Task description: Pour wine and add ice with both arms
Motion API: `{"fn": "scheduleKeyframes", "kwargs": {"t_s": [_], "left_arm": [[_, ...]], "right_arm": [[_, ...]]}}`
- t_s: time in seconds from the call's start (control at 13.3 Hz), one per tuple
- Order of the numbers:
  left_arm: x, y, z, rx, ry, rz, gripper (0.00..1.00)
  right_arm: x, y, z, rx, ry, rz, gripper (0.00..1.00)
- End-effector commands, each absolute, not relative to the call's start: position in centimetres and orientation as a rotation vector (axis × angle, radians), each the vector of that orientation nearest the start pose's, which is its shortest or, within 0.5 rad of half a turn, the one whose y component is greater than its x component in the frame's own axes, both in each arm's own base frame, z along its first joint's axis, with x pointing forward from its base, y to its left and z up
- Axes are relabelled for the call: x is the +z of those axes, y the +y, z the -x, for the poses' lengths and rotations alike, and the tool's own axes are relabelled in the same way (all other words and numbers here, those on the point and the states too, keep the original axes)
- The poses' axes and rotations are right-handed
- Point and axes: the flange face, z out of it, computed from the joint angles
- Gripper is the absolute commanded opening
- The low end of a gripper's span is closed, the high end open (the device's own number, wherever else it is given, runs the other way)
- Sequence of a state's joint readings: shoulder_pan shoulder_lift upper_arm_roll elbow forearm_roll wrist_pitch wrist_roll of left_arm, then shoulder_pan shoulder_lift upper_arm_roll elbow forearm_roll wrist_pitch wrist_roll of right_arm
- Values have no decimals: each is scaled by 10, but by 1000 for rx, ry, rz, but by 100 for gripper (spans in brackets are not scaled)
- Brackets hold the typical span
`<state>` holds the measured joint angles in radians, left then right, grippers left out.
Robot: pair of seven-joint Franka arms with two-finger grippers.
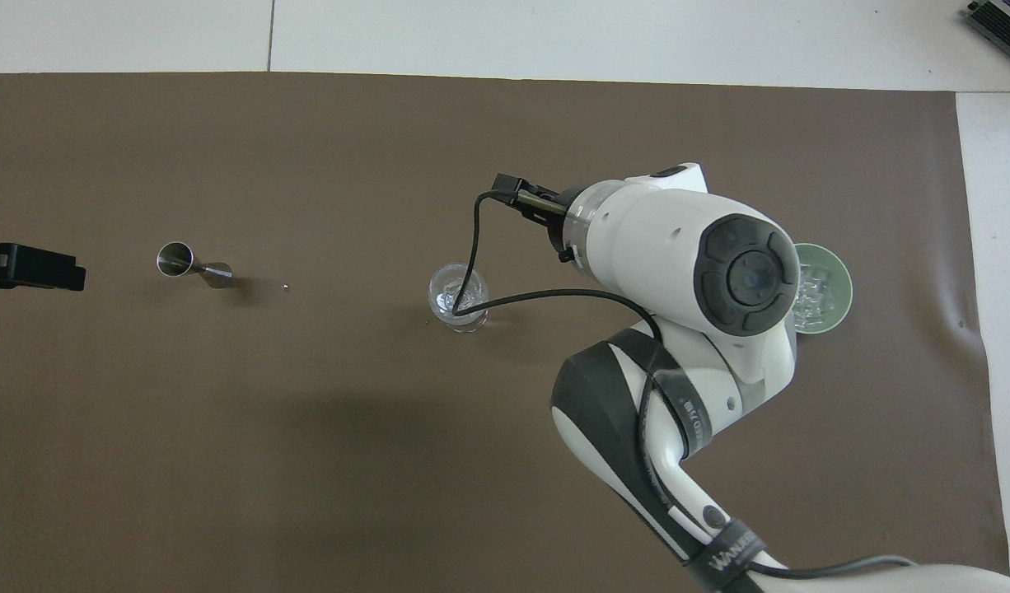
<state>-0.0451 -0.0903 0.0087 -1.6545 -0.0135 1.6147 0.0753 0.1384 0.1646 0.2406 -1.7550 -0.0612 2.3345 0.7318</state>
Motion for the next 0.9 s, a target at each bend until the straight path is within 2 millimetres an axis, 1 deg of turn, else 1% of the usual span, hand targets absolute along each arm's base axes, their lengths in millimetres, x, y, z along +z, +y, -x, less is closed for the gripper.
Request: {"fn": "scheduleKeyframes", "kwargs": {"t_s": [0.0, 0.15, 0.3, 0.45, 0.6, 0.75, 0.83], "left_arm": [[638, -21, -522, -67, 183, 3130, 100], [638, -21, -522, -70, 181, 3130, 100], [639, -21, -522, -74, 183, 3130, 100], [638, -21, -522, -72, 183, 3130, 100], [638, -22, -522, -74, 185, 3130, 100], [638, -22, -522, -74, 183, 3130, 100], [638, -22, -522, -74, 183, 3130, 100]], "right_arm": [[541, 177, -599, -539, 382, 2960, 100], [555, 139, -596, -505, 318, 3022, 100], [567, 112, -591, -457, 274, 3067, 100], [583, 80, -588, -373, 305, 3101, 100], [604, 55, -585, -300, 325, 3127, 100], [615, 35, -580, -223, 315, 3140, 100], [615, 24, -578, -178, 341, 3116, 100]]}}
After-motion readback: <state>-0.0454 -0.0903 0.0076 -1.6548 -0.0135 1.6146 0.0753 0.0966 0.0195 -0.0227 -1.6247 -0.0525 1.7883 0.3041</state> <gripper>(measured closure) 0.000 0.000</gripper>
